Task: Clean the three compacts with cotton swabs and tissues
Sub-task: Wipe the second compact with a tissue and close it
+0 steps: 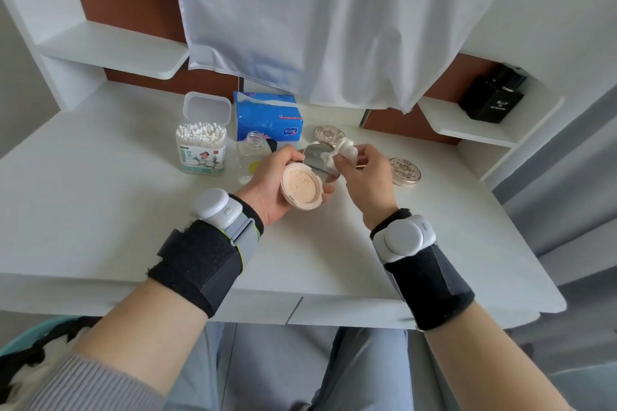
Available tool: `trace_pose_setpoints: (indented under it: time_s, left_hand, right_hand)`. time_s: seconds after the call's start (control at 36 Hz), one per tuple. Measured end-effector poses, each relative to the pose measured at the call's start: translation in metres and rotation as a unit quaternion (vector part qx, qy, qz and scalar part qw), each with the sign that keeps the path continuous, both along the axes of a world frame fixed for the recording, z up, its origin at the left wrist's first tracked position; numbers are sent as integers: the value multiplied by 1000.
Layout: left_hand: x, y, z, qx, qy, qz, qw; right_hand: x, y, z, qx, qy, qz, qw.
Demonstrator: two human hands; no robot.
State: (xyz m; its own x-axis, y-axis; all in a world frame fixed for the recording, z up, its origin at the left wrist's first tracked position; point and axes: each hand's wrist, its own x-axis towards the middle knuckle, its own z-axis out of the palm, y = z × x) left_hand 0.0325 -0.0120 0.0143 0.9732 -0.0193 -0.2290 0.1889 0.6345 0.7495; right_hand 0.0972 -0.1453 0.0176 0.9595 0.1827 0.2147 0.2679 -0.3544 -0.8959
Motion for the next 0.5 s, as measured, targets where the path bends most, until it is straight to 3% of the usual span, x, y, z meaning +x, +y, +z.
trace_pose_setpoints:
  time_s: [0.33, 0.5]
  left_hand:
    - [5, 0, -6, 41, -7, -31, 999]
    - [4, 1, -6, 49, 3, -23, 999]
  right_hand:
    - [-5, 24, 14, 27, 85, 45, 995]
    - [-8, 15, 13, -23, 115, 85, 989]
